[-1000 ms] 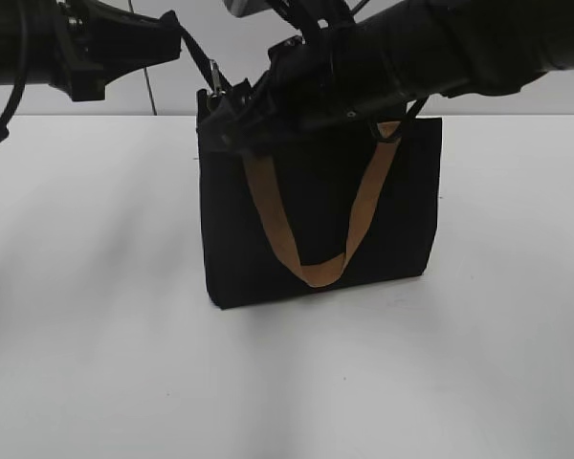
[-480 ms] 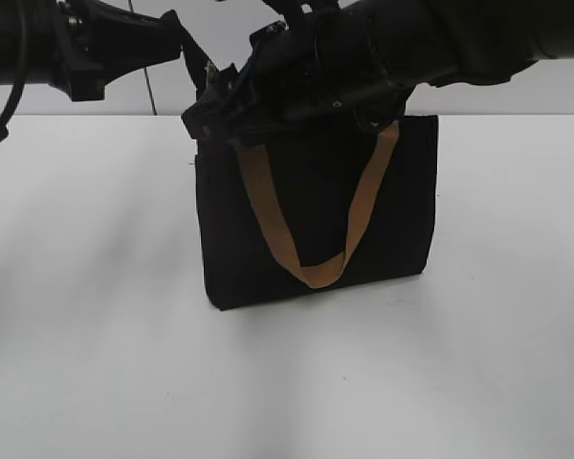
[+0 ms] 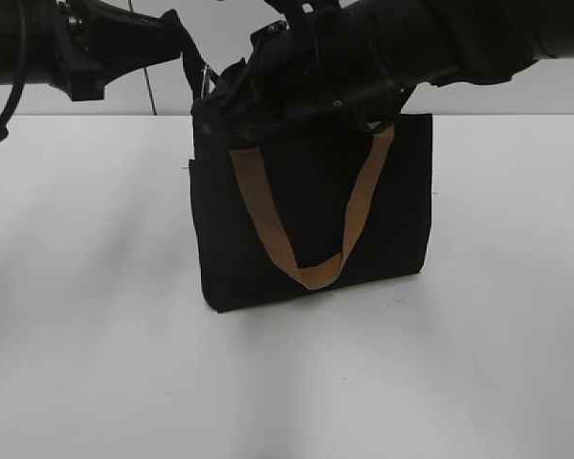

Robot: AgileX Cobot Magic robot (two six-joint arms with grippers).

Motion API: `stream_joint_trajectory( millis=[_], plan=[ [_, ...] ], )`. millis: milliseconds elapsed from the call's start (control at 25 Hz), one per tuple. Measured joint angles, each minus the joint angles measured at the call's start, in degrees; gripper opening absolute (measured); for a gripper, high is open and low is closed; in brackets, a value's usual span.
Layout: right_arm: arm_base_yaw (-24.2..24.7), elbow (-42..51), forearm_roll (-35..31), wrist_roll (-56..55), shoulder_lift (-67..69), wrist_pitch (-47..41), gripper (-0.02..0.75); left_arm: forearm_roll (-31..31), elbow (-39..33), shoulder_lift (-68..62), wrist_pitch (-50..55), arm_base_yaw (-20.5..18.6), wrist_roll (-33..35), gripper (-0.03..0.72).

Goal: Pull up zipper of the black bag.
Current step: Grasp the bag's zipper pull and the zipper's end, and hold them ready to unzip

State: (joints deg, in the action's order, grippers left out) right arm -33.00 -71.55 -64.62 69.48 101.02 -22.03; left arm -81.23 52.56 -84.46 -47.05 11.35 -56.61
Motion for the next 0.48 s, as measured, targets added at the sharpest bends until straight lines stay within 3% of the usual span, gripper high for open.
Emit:
stream_joint_trajectory(
  millis=[240,480],
  plan=[
    [0.0,0.0,4.4,-4.5,-0.9,-0.2,0.014,0.0,0.0,0.0,-0.1,0.0,-0.1,0.023],
    [0.9,0.0,11.7,-12.3,-2.1,-3.1,-0.001,-0.4,0.0,0.0,-0.2,0.0,-0.1,0.023]
  ],
)
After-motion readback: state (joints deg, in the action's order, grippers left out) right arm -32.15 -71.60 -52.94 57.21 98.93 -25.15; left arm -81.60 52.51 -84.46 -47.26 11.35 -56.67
